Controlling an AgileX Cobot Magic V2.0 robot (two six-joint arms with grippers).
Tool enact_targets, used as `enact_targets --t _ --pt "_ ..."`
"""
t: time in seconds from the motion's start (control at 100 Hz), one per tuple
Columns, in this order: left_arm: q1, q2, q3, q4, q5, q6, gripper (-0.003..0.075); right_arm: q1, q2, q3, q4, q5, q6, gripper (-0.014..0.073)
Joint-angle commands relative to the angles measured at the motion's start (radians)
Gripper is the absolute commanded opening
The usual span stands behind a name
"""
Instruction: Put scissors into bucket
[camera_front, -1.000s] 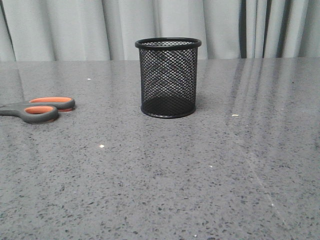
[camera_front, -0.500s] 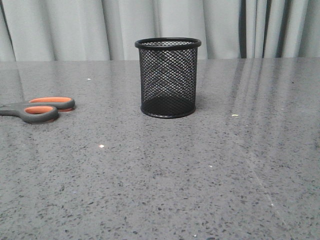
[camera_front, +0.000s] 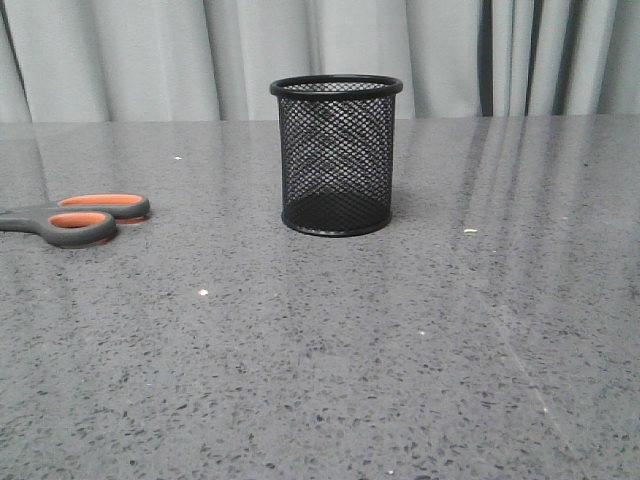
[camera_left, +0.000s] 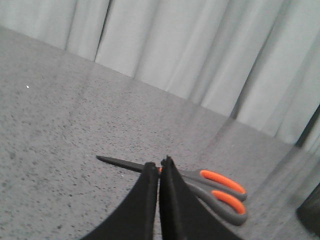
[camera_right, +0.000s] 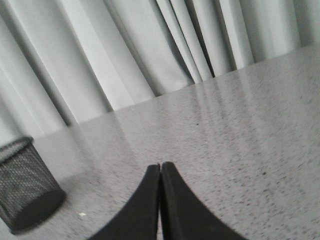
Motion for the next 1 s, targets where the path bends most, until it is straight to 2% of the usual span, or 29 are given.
enact_targets --t 0.0,0.06,0.17,0.33,0.6,0.75,0.91,0.99 --pt "0.003 -0.028 0.033 -0.171 -0.087 -0.010 -0.0020 -0.007 -0.023 0.000 0.107 -0.092 -0.003 -0.0046" --pt "0.003 -0.028 0.020 -0.228 -0.087 -0.010 -0.0020 -0.007 -0.023 -0.012 0.129 -0.083 -0.003 -0.0045" --pt "0.003 -0.026 -0.042 -0.233 -0.060 -0.008 -0.0020 -0.007 -0.018 -0.069 0.119 0.000 -0.003 -0.0045" --pt "0.003 0.038 -0.190 -0.152 0.034 -0.002 -0.0020 -0.007 0.050 -0.218 0.043 0.151 -0.003 -0.0045" --pt "0.003 0.353 -0.547 0.100 0.345 0.009 -0.0020 -0.007 0.364 -0.541 -0.114 0.368 -0.003 -0.0045" --pt "0.003 0.544 -0.737 0.112 0.535 0.169 -0.0020 -0.007 0.548 -0.726 -0.151 0.534 -0.003 -0.0045" --pt "0.003 0.697 -0.901 0.114 0.718 0.220 -0.0020 -0.007 0.706 -0.889 -0.164 0.684 -0.005 -0.0045" --pt "0.003 0.758 -0.962 0.114 0.805 0.237 -0.0020 -0.007 0.772 -0.950 -0.166 0.753 -0.057 -0.0045"
